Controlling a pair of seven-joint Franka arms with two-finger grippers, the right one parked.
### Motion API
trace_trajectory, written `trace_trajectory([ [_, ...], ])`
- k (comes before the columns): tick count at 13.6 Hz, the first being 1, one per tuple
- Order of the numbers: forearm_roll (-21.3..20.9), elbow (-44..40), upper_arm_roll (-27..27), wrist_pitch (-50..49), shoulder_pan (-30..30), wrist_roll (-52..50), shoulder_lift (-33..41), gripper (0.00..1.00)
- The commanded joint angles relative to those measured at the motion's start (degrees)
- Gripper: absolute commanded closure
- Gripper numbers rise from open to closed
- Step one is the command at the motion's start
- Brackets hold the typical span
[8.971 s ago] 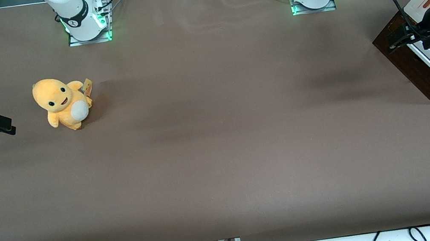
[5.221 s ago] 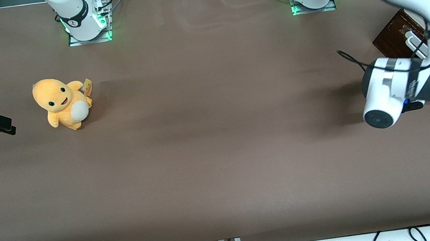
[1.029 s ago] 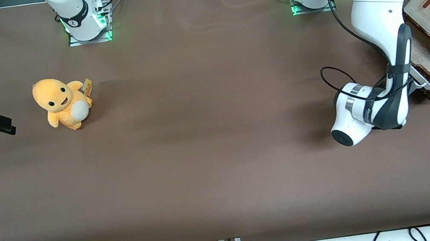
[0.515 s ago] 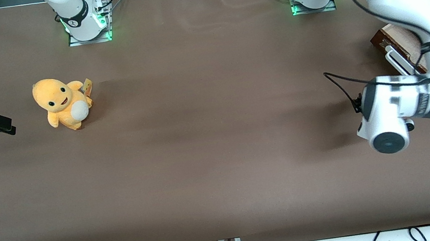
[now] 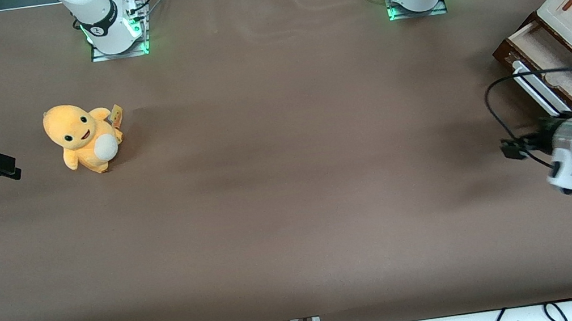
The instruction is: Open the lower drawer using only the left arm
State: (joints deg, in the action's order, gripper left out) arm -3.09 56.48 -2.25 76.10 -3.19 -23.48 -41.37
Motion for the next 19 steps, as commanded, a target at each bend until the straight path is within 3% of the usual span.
trace_trajectory([
  [1,3.69,11.66,-0.04,7.81,-0.50,6.39,11.53,0.00],
  [3,7.21,21.43,-0.04,13.53,-3.74,16.30,20.50,0.00],
  [7,6.25,29.02,0.31,18.21,-3.40,33.39,30.54,0.00],
  [10,2.93,33.32,0.05,16.81,-1.30,33.51,36.43,0.00],
  [12,2.91,36.41,-0.74,16.71,-0.94,31.06,39.08,0.00],
  [14,2.91,36.68,-1.00,16.63,-0.15,25.27,39.17,0.00],
  [19,3.62,36.42,-1.01,16.45,-0.32,25.68,38.65,0.00],
])
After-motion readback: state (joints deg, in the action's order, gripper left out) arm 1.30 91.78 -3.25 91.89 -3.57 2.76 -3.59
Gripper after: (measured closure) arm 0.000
